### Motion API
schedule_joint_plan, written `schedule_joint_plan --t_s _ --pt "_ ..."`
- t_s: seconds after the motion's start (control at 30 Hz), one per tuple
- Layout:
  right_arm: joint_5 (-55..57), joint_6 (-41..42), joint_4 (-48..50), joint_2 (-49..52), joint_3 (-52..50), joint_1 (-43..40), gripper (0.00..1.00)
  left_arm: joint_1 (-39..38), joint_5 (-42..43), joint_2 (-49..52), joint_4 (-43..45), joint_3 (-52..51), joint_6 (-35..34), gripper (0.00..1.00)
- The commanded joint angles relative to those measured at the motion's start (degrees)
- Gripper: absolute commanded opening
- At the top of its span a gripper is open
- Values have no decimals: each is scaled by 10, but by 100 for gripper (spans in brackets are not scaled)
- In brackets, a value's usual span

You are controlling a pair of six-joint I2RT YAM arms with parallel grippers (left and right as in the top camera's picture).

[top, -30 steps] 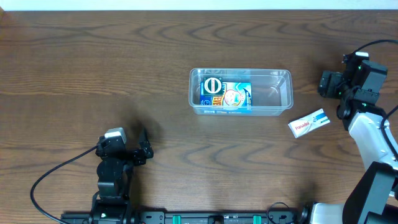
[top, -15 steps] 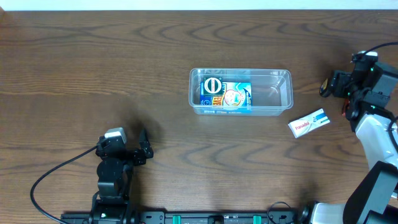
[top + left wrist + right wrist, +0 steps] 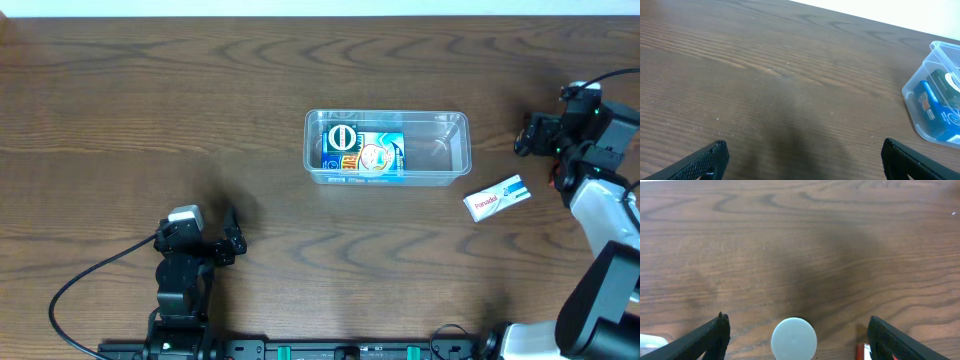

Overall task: Pack container
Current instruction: 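Move the right gripper over the red Panadol ActiFast box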

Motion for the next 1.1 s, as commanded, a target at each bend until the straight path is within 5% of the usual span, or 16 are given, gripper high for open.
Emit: schedule_joint_plan --t_s 0.0,0.33,0.73,1.07 --pt "-8 -13 6 11 10 -4 85 -2 -9 0 -21 -12 4 98" --pt "-4 14 -14 7 30 -5 86 -2 -9 0 -21 -12 4 98" --pt "82 59 -387 -20 271 -86 92 -2 -9 0 -21 -12 3 98" --pt "34 23 -393 25 247 -134 96 -2 -9 0 -21 -12 4 98"
